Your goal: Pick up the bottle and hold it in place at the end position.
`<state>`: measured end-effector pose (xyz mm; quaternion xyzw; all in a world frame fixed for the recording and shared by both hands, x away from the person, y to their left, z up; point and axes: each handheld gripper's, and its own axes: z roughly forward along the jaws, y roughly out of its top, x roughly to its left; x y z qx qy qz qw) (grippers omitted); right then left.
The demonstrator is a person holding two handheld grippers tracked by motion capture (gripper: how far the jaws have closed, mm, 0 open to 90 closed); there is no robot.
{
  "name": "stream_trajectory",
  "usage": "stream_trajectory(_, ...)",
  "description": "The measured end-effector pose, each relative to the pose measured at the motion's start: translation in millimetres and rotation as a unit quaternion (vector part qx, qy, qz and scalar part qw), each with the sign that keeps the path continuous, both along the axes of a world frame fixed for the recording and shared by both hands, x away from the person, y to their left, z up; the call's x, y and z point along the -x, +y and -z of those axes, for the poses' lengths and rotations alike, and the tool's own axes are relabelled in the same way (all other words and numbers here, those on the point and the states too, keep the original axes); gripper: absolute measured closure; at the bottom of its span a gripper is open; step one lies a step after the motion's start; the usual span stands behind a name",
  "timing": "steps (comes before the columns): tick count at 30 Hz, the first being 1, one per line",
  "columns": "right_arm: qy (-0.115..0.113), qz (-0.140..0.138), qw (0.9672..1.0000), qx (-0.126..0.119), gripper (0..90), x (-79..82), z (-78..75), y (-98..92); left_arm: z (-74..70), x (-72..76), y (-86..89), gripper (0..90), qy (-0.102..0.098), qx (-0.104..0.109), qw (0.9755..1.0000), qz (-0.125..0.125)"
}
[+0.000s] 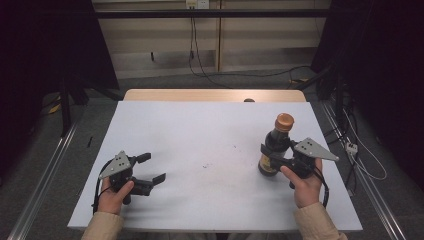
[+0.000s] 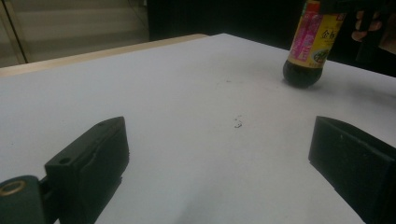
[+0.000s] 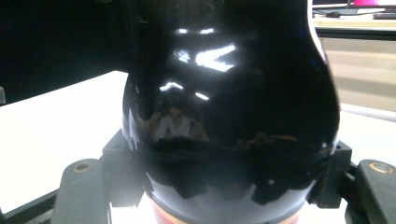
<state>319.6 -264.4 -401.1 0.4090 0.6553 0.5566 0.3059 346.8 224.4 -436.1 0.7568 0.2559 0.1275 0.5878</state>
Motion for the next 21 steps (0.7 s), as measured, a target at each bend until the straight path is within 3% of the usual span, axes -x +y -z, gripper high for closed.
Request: stream_trajectory(21,-0.003,-0.042,0.9991,0.009,27.7,-15.4,-6.9,28.0,0.3,0.6,0.0,4.8,-0.001,0.0,1.0,-0.003)
